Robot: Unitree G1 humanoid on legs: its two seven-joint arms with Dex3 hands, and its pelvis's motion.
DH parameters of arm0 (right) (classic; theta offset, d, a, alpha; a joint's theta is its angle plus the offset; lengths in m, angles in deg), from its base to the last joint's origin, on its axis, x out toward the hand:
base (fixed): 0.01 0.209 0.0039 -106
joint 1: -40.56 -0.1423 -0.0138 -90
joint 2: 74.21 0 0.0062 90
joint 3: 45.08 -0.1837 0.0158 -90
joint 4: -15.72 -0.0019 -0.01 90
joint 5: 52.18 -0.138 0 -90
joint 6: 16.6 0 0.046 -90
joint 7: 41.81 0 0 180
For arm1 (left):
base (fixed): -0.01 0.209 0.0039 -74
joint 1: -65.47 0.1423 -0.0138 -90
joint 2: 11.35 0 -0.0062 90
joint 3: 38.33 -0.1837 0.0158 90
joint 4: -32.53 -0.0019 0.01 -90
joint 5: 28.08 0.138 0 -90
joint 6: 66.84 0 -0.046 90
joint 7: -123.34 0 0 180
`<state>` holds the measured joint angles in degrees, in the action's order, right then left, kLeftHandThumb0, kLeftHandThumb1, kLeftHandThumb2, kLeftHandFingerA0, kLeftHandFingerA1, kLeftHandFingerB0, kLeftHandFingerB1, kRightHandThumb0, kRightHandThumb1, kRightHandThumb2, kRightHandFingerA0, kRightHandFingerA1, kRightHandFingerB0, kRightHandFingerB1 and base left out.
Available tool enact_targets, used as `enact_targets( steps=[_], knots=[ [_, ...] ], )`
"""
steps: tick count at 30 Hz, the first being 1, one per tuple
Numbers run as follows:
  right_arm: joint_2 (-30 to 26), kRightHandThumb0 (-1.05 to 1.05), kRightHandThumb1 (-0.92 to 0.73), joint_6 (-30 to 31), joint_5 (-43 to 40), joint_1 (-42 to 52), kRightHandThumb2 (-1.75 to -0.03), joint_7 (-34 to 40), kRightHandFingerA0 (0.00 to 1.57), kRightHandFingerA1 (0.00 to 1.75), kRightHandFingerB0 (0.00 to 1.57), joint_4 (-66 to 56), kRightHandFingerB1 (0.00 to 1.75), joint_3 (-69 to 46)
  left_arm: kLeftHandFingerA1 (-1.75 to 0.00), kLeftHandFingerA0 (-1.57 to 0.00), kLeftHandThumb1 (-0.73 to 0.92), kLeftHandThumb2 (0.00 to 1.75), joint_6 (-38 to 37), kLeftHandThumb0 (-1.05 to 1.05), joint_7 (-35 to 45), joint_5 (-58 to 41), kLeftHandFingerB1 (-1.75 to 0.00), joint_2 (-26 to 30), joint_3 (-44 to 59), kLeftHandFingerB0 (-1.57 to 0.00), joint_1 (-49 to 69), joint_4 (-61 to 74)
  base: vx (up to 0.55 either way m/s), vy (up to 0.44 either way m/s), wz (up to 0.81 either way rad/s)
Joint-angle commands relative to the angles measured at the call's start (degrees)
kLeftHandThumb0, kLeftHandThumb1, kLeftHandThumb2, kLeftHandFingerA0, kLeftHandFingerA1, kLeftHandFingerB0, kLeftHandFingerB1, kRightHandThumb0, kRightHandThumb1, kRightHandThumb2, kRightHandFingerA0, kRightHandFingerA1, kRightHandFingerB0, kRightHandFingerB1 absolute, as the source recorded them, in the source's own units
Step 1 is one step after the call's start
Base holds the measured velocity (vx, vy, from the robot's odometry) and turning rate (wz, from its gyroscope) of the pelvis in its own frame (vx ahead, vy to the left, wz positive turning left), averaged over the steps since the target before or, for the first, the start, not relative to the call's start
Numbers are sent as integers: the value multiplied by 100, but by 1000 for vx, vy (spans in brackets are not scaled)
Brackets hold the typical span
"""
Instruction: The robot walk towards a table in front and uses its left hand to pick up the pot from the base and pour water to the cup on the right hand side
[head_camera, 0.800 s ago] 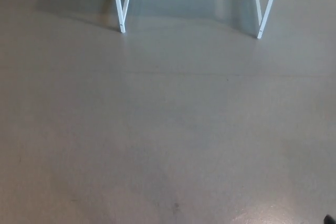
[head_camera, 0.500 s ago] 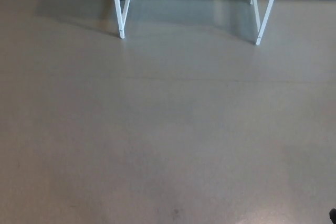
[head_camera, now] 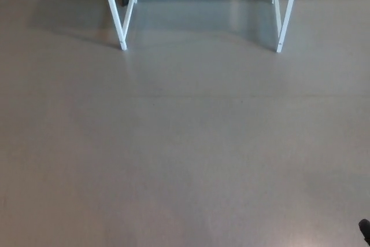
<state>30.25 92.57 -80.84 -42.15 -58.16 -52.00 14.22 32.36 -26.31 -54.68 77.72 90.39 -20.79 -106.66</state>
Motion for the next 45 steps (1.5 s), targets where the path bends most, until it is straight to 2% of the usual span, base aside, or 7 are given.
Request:
enact_targets(
  steps=[1,21,29,34,41,43,45],
  knots=[
    [-2,-33,-73,119,-166,-11,-61,29,11,32,0,-1,25,25,-36,-21,62,58,138,-1,43,-185,-31,105,-9,-27,72,91,275,94,-9],
    [26,-37,-64,-28,-142,500,-84,-73,9,43,1,-51,20,120,-35,-20,67,59,106,-4,163,-220,-31,128,-172,-24,471,96,367,123,-3],
    [-37,-30,-74,-306,-157,1049,-64,-553,7,32,0,225,17,106,-36,-22,60,57,29,-1,-10,-125,-31,89,-280,-23,750,-132,504,-38,33],
    [-23,-22,-66,-552,10,1196,-59,-168,35,45,6,472,27,38,-34,-19,63,58,-269,2,141,112,-29,229,-532,-18,883,-446,378,39,-16],
    [-270,-26,-66,-629,224,1693,-59,-363,22,39,2,570,24,195,-35,-21,63,59,-578,10,177,296,-31,349,-788,-24,1047,-1068,587,150,-32],
    [-318,-23,-67,-728,241,1715,-65,-410,22,43,8,739,19,195,-51,-15,41,87,-672,3,143,335,-50,364,-846,-18,1053,-1192,413,131,-1],
    [-343,-21,-68,-668,234,1730,-63,-270,22,41,9,846,22,140,-35,-24,60,58,-843,3,259,317,-31,331,-879,-26,1122,-1306,379,74,9]
  ],
)
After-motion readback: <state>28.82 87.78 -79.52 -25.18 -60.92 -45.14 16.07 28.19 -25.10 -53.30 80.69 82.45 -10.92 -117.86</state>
